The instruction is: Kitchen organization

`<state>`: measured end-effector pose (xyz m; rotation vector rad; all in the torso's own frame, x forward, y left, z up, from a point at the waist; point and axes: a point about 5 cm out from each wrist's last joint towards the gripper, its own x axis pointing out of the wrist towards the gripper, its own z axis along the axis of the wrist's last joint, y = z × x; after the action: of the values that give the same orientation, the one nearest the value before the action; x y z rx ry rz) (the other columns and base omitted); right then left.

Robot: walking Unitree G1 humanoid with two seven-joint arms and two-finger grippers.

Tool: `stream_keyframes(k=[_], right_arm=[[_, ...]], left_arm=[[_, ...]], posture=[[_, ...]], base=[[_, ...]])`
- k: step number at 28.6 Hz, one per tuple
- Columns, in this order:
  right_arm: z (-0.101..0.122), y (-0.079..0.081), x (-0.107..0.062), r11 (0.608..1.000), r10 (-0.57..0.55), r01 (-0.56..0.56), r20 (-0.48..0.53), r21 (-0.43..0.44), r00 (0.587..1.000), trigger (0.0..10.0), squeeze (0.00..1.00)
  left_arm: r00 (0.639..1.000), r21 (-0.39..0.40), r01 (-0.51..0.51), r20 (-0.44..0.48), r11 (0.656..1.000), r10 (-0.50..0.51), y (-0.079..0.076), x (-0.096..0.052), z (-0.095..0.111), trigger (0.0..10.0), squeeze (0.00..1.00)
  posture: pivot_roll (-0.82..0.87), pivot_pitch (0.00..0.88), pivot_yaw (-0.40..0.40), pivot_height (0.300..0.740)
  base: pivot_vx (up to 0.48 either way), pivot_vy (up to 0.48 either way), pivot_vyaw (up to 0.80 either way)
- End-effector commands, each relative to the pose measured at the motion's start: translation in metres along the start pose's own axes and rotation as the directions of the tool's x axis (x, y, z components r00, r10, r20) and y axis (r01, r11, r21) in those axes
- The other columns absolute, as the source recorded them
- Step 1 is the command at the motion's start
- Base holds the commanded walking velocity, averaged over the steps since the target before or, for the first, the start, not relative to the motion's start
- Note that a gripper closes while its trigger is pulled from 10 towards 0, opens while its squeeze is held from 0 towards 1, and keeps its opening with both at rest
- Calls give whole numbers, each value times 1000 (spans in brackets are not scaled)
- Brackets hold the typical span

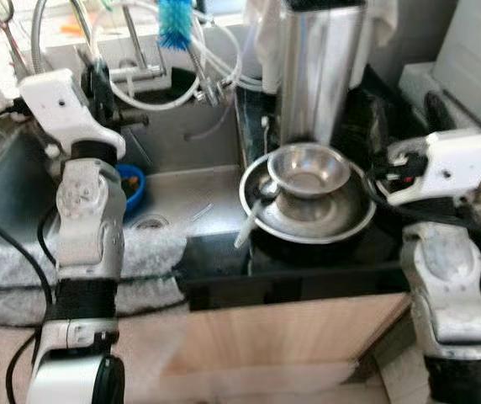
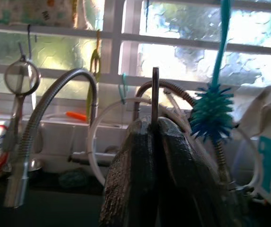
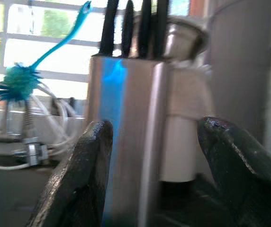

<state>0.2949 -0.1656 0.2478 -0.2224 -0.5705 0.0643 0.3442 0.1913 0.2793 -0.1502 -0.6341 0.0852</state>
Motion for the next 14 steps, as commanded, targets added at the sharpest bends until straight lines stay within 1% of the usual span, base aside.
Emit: stream_keyframes(k=[1, 4, 5, 7, 8, 10, 14], right_arm=[[2, -1, -1, 1000, -1, 1, 2, 5, 1000, 10000, 0], [2, 2, -1, 1000, 3, -3, 1, 16, 1000, 10000, 0], [2, 2, -1, 1000, 3, -3, 1, 16, 1000, 10000, 0], [2, 5, -1, 1000, 7, -7, 0, 23, 1000, 10000, 0], [2, 5, -1, 1000, 7, -7, 0, 23, 1000, 10000, 0], [2, 7, -1, 1000, 9, -9, 0, 26, 1000, 10000, 0], [2, 8, -1, 1000, 8, -8, -1, 28, 1000, 10000, 0]], left_arm=[[1000, -2, 14, -11, 1000, -14, -1, 2, -1, 10000, 0], [997, -22, 34, -67, 999, -36, -6, 4, -12, 10000, 0], [997, -22, 34, -67, 999, -36, -6, 4, -12, 10000, 0], [989, -31, 40, -144, 999, -44, -11, 3, -30, 10000, 0], [989, -31, 40, -144, 999, -44, -11, 3, -30, 10000, 0], [980, -59, 41, -194, 997, -52, -15, 3, -41, 10000, 0], [976, -90, 50, -207, 995, -67, -19, 3, -46, 10000, 0]], posture=[[-51, 128, 91, 740], [-48, 126, 96, 740], [-48, 126, 96, 740], [-52, 124, 100, 740], [-52, 124, 100, 740], [-54, 124, 104, 740], [-54, 122, 107, 740]], base=[[0, 0, 0], [0, 0, 0], [0, 0, 0], [0, 0, 0], [0, 0, 0], [0, 0, 0], [0, 0, 0]])
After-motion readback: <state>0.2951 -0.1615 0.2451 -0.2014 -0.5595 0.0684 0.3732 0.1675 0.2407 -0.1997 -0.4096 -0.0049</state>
